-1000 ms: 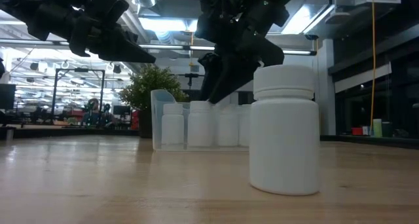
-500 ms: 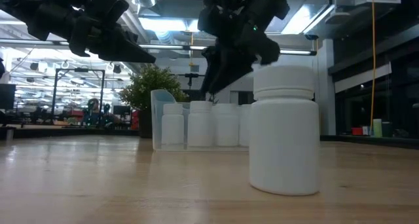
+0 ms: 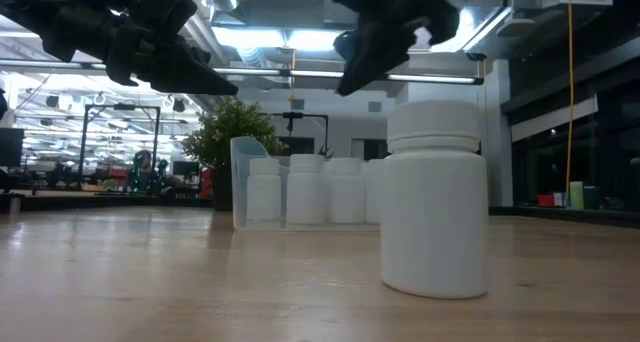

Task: Pick and place pill bottles into a basket
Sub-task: Put the white pill bottle into the transparent bin

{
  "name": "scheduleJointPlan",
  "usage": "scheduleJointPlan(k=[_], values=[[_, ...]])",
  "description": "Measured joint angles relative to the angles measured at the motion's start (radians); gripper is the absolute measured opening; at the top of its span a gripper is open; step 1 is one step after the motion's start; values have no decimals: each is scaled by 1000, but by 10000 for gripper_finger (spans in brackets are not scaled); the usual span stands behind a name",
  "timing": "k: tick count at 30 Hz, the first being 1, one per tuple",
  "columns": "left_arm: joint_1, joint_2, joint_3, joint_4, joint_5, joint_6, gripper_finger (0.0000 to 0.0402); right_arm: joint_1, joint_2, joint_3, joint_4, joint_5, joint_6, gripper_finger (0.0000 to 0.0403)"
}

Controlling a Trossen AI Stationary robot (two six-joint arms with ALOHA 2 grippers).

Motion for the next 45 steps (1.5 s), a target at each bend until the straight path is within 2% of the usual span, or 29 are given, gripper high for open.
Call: scheduleJointPlan(k=[2,4,12,17,20,26,29,35,45], values=[[0,0,0,0,0,0,10,0,-30,-34,3,-23,11,24],[-1,0,0,1,1,0,7,0,-58,-86,35,-25,36,8],[-2,0,-1,29,11,0,4,1,-226,-349,244,-24,158,3],[-16,0,-1,100,144,-1,3,31,-345,-512,398,-24,227,9],[-32,0,-1,92,196,-11,2,49,-394,-560,401,-24,294,6],[-73,0,-1,92,187,-85,5,127,-422,-578,399,-20,402,2],[-95,0,-1,92,187,-113,2,198,-417,-578,413,43,440,2],[-164,0,-1,89,141,-147,3,335,-411,-578,409,159,559,1],[-369,0,-1,85,-76,-211,2,515,-411,-578,410,294,738,1]])
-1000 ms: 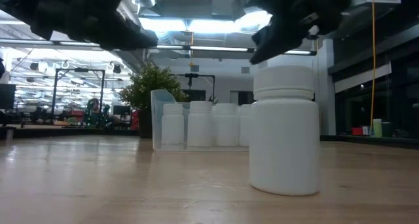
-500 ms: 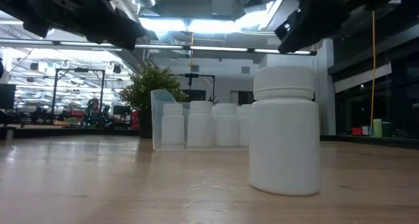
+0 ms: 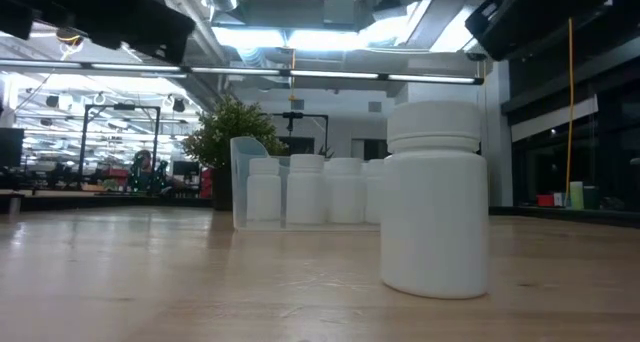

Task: Pick and place pill bottles into a basket
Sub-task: Put the white pill bottle into the transparent bin

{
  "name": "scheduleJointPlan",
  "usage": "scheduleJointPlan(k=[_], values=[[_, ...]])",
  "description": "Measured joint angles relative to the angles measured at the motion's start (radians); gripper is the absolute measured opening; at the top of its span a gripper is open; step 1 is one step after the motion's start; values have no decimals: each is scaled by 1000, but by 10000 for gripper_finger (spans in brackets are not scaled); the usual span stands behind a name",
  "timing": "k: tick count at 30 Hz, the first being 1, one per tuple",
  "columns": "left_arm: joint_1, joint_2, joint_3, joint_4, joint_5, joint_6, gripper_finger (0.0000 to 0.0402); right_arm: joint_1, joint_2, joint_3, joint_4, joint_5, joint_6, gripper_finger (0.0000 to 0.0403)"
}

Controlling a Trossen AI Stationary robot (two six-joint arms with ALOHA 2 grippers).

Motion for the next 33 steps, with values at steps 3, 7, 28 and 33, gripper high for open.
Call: scheduleJointPlan(k=[3,7,28,33], values=[[-49,0,0,0,-28,-8,2,37,0,0,0,30,29,1],[-90,0,0,0,-59,-26,4,75,0,0,0,47,75,1],[-106,0,0,-83,-183,-10,3,146,123,44,103,84,145,3],[-106,0,0,-91,-186,4,7,146,181,108,88,82,124,4]])
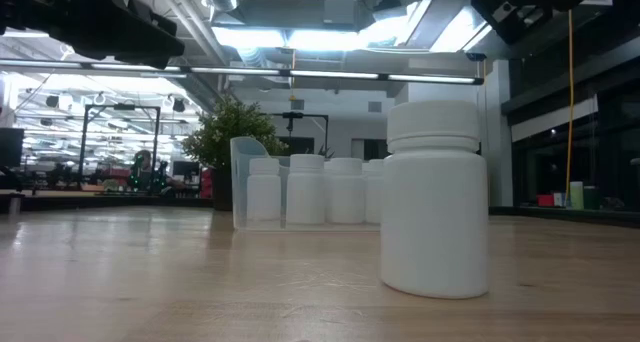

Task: Pick and place pill bottles into a basket
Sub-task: Put the white pill bottle into the transparent bin

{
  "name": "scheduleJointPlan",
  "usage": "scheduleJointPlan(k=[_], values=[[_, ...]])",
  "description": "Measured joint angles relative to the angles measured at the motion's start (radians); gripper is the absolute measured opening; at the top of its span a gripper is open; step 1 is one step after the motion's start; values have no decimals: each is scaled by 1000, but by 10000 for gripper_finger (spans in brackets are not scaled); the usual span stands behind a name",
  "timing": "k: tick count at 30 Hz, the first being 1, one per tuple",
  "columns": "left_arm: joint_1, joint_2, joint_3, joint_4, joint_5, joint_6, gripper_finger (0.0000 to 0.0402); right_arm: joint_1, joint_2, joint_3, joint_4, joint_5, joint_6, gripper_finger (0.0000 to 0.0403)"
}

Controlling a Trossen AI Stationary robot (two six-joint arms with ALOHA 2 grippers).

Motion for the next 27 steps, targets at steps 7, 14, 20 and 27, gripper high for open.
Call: scheduleJointPlan(k=[7,14,20,27], values=[[0,0,0,-13,-4,-2,1,48,97,23,1,-4,64,2],[0,0,0,-12,20,-2,11,112,202,24,27,173,57,2],[0,0,0,-6,62,-3,10,140,238,-7,154,188,78,4],[0,0,0,2,64,-3,6,144,240,-183,447,190,104,3]])
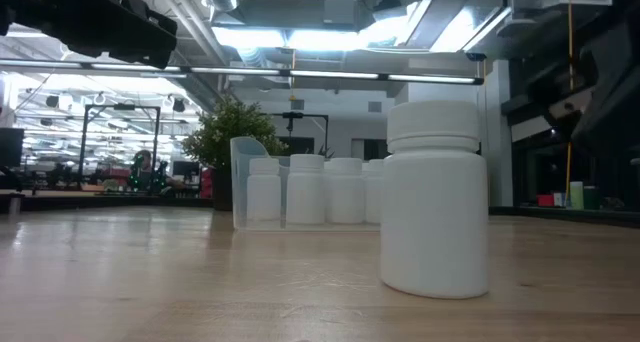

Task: Pick and place pill bottles into a basket
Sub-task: Put the white pill bottle into the transparent bin

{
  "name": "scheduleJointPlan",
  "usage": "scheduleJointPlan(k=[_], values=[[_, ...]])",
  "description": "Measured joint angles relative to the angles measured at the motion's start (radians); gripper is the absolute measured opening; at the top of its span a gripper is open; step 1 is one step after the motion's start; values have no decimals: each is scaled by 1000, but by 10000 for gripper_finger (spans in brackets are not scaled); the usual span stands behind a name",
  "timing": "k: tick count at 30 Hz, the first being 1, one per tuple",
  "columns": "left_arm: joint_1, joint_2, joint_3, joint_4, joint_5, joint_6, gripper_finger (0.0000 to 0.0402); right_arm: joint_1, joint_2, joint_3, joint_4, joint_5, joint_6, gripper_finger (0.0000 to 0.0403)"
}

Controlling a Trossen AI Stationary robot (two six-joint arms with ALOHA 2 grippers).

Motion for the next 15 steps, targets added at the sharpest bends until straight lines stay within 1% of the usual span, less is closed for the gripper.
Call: scheduleJointPlan(k=[4,7,11,15], values=[[0,0,0,0,0,0,8,-15,0,-73,129,-1,0,10],[0,0,0,0,0,0,6,-34,0,-109,176,-1,1,13],[0,0,0,0,0,0,3,-49,0,-142,180,-4,1,13],[0,0,0,0,0,-1,5,-55,0,-150,185,-6,-33,14]])
